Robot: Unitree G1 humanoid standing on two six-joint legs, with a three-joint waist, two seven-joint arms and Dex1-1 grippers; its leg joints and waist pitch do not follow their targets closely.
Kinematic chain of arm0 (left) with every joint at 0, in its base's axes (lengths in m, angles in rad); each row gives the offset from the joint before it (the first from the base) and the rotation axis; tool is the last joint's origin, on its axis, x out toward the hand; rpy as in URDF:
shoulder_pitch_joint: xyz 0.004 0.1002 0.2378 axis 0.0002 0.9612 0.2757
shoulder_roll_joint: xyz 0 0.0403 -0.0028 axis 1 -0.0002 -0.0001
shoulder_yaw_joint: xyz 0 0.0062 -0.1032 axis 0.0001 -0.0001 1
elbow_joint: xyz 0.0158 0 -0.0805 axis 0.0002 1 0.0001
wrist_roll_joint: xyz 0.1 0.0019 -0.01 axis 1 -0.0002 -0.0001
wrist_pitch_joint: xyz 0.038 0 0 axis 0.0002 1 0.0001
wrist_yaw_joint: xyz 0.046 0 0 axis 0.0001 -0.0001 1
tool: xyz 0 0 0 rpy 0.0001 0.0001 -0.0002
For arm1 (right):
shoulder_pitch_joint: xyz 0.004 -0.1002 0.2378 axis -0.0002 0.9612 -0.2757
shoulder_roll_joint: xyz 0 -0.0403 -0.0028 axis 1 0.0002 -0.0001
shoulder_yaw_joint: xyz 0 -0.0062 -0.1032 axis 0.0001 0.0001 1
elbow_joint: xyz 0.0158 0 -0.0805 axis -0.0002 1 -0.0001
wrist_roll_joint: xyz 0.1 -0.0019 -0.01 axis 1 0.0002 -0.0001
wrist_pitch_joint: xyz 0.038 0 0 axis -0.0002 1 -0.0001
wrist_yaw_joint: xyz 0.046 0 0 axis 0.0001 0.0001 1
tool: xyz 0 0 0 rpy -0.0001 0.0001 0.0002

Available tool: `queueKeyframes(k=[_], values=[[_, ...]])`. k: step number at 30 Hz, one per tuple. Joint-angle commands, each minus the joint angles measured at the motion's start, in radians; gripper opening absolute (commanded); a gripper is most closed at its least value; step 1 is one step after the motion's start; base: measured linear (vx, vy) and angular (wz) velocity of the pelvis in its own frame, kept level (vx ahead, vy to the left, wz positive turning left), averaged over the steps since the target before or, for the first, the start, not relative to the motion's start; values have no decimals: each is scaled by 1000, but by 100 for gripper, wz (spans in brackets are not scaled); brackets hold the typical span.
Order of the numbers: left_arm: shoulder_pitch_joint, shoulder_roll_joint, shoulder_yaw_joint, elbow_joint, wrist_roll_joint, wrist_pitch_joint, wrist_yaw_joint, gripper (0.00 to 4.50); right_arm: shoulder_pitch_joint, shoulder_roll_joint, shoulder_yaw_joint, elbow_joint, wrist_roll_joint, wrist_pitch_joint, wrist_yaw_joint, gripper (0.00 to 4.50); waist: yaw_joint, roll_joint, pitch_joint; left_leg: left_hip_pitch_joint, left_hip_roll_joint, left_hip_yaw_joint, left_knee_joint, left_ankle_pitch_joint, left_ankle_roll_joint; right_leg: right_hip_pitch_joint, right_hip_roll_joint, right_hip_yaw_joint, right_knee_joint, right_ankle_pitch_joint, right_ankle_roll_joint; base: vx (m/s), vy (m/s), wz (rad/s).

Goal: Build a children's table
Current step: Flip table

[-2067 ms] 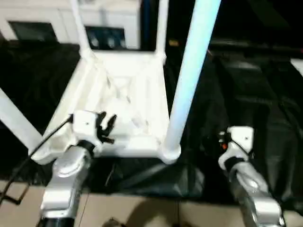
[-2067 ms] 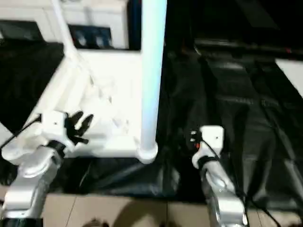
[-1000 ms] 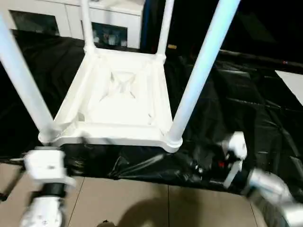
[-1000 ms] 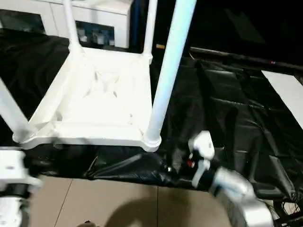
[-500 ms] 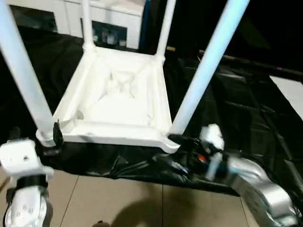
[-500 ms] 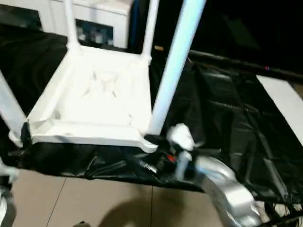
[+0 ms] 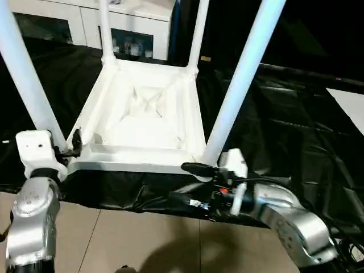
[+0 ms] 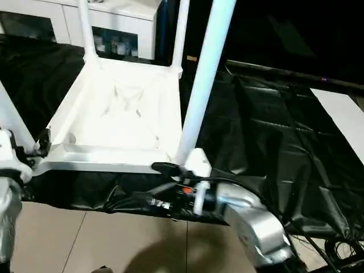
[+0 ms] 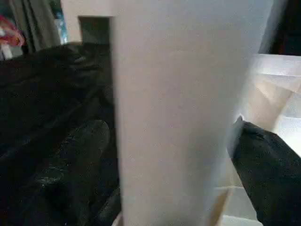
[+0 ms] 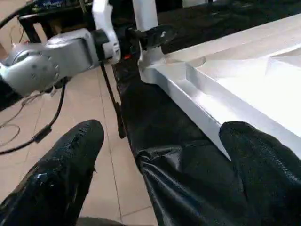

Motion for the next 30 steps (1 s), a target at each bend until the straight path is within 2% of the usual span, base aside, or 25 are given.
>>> queueKeyframes(k=[1, 4, 6, 10, 12, 13, 14, 15, 16, 20, 22, 23, 24, 25, 27, 28, 30], values=[[-8, -5, 12, -3, -13, 29, 11, 430, -20, -7, -8, 10, -6, -4, -3, 450, 3, 37, -48, 24, 37, -14, -89, -215, -52, 22, -70, 35, -65, 34, -160, 0, 0, 0], [-11, -11, 13, -5, -29, 58, 10, 418, -45, 1, -10, 33, 6, 5, 11, 450, 7, 34, -49, 25, 36, -13, -87, -197, -41, 24, -71, 35, -63, 59, -169, 0, 0, 0], [-12, -6, 4, -1, -32, 55, 4, 392, -56, 4, -8, 48, 5, 3, 26, 450, 14, 39, -48, 25, 37, -11, -87, -205, -39, 22, -72, 36, -65, 45, -171, 0, 0, 0], [-23, -9, 7, 10, -46, 52, -2, 367, -70, 8, -8, 72, 4, -7, 34, 450, 18, 37, -48, 26, 38, -12, -89, -213, -44, 23, -72, 35, -64, 37, -169, 0, 0, 0], [-23, -6, -1, 16, -50, 54, -19, 328, -74, 11, -4, 83, -2, -17, 35, 450, 18, 38, -47, 26, 38, -11, -90, -221, -47, 22, -73, 35, -67, 23, -166, 0, 0, 0], [-25, -2, -9, 21, -49, 56, -32, 328, -76, 11, -2, 88, -6, -23, 35, 450, 18, 38, -47, 26, 38, -11, -90, -223, -48, 22, -73, 35, -67, 20, -165, 0, 0, 0], [-27, 2, -16, 24, -50, 58, -39, 324, -79, 11, 0, 93, -9, -27, 36, 450, 18, 43, -48, 27, 39, -12, -90, -223, -51, 22, -73, 35, -66, 27, -164, 0, 0, 0], [-32, 4, -20, 28, -50, 62, -39, 311, -83, 11, -1, 99, -13, -31, 38, 450, 17, 41, -48, 26, 38, -12, -91, -222, -51, 22, -72, 35, -66, 28, -164, 0, 0, 0], [-36, 5, -22, 31, -51, 68, -39, 294, -85, 10, -4, 103, -17, -35, 36, 450, 19, 47, -49, 28, 38, -12, -90, -226, -54, 21, -73, 35, -66, 34, -164, 0, 0, 0], [-51, -1, -25, 27, -70, 88, -40, 275, -92, 15, -15, 127, -31, -54, 30, 450, 22, 43, -47, 25, 37, -12, -90, -223, -54, 23, -74, 35, -65, 30, -175, 0, 0, 0], [-71, -24, -12, 3, -111, 140, -28, 248, -97, 23, -18, 144, -38, -64, 17, 450, 22, 38, -48, 25, 38, -11, -90, -211, -52, 24, -74, 35, -63, 38, -178, 0, 0, 0], [-86, -43, -4, -13, -139, 170, -18, 239, -98, 30, -22, 146, -37, -60, 5, 450, 21, 32, -48, 26, 39, -9, -90, -213, -55, 23, -73, 35, -63, 33, -183, 0, 0, 0], [-97, -58, 0, -27, -159, 192, -10, 239, -98, 36, -26, 147, -34, -55, -4, 450, 27, 37, -46, 30, 39, -8, -90, -221, -54, 19, -73, 35, -65, 13, -183, 0, 0, 0], [-109, -75, 0, -42, -180, 215, -3, 236, -95, 41, -29, 141, -28, -49, -10, 450, 26, 30, -45, 29, 40, -7, -91, -226, -52, 19, -74, 35, -66, 4, -182, 0, 0, 0], [-130, -106, 4, -52, -219, 245, 7, 230, -88, 47, -27, 131, -22, -42, -15, 450, 37, 30, -46, 28, 39, -7, -89, -219, -47, 21, -76, 37, -68, -13, -176, 0, 0, 0], [-140, -120, 8, -51, -237, 255, 11, 228, -85, 46, -25, 129, -21, -42, -15, 450, 42, 22, -47, 26, 39, -5, -87, -188, -38, 22, -76, 38, -67, 4, -174, 0, 0, 0], [-174, -202, 19, -69, -314, 293, 62, 228, -58, 32, -17, 89, -20, -26, -17, 450, 49, 25, -48, 25, 38, -2, -84, -146, -27, 23, -75, 38, -65, 41, -169, 0, 0, 0]])
